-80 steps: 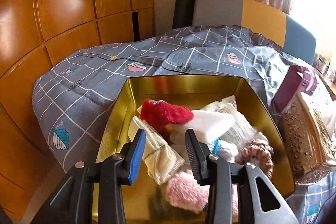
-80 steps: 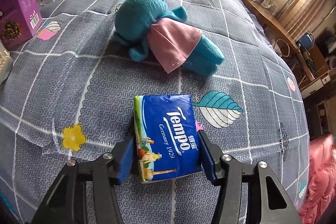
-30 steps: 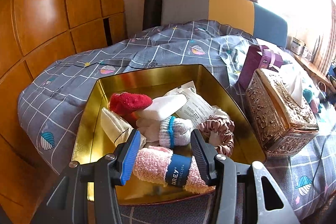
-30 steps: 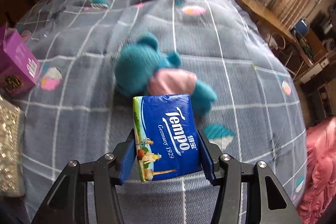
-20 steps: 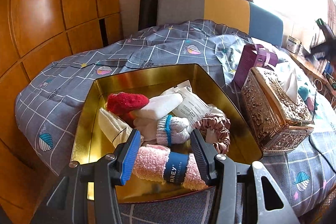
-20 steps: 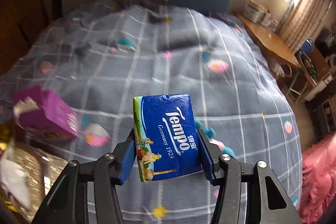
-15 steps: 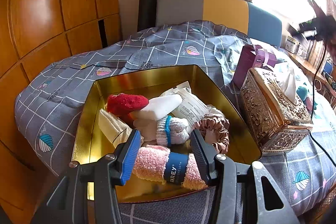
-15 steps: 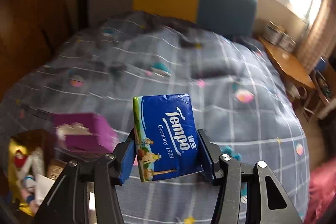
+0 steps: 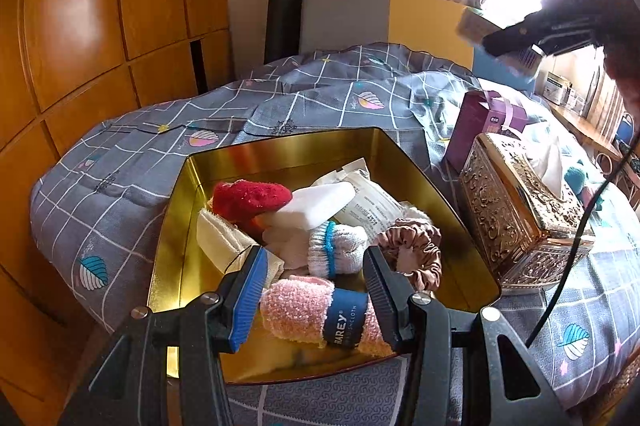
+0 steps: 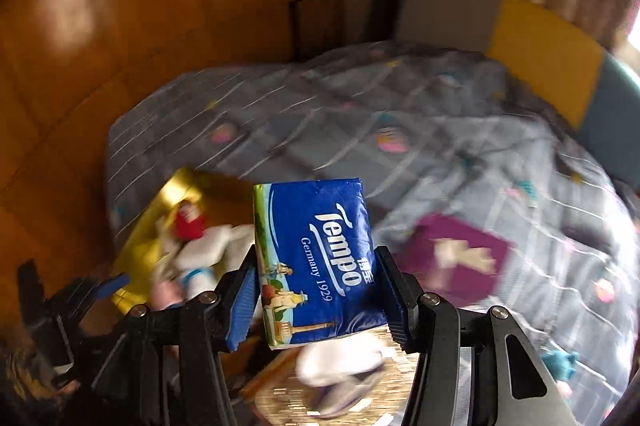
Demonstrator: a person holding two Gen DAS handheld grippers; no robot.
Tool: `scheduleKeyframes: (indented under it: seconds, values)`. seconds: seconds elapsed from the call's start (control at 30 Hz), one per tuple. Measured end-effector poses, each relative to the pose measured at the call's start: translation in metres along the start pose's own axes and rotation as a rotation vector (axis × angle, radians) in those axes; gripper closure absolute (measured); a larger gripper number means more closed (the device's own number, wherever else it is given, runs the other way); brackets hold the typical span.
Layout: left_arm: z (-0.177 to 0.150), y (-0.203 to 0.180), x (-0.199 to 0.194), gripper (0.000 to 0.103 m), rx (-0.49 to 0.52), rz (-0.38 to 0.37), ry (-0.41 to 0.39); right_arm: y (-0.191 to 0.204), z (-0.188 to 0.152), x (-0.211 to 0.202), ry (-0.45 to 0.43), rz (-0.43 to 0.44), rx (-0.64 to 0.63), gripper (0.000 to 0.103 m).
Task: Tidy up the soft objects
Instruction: 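Carry the Tempo pack over the gold tray and open the right gripper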
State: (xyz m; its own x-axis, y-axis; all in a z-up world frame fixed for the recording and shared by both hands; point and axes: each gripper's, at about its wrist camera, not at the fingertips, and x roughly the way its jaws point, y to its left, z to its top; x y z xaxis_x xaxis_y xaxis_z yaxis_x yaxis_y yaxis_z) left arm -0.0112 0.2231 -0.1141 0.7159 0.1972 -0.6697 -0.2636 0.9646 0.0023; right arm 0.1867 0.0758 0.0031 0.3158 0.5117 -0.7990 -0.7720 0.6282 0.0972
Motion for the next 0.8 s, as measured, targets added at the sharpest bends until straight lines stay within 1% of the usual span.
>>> scheduleKeyframes:
  seconds: [0.13, 0.27, 0.37, 0.5, 0.67, 0.73, 0.8]
  values:
    - [-0.001, 0.005, -0.001, 0.053, -0.008, 0.012, 0.001, 0.033, -0.007, 0.027, 0.038, 0.061, -0.040, 0.048]
    - [-0.002, 0.011, -0.001, 0.053, -0.020, 0.025, 0.000, 0.055, -0.017, 0.058, 0.075, 0.081, -0.070, 0.048]
    - [-0.002, 0.016, -0.001, 0.053, -0.029, 0.033, 0.000, 0.069, -0.024, 0.077, 0.092, 0.072, -0.095, 0.048]
    - [-0.004, 0.023, 0.001, 0.053, -0.045, 0.041, 0.006, 0.080, -0.022, 0.109, 0.107, 0.042, -0.094, 0.048]
    - [-0.007, 0.029, 0.006, 0.053, -0.070, 0.046, 0.027, 0.085, -0.016, 0.139, 0.097, -0.014, -0.034, 0.046]
    - [-0.008, 0.032, 0.007, 0.053, -0.082, 0.055, 0.033, 0.085, -0.015, 0.147, 0.100, 0.002, 0.001, 0.042]
    - [-0.008, 0.037, 0.008, 0.053, -0.097, 0.061, 0.034, 0.083, -0.015, 0.148, 0.084, -0.001, 0.025, 0.033]
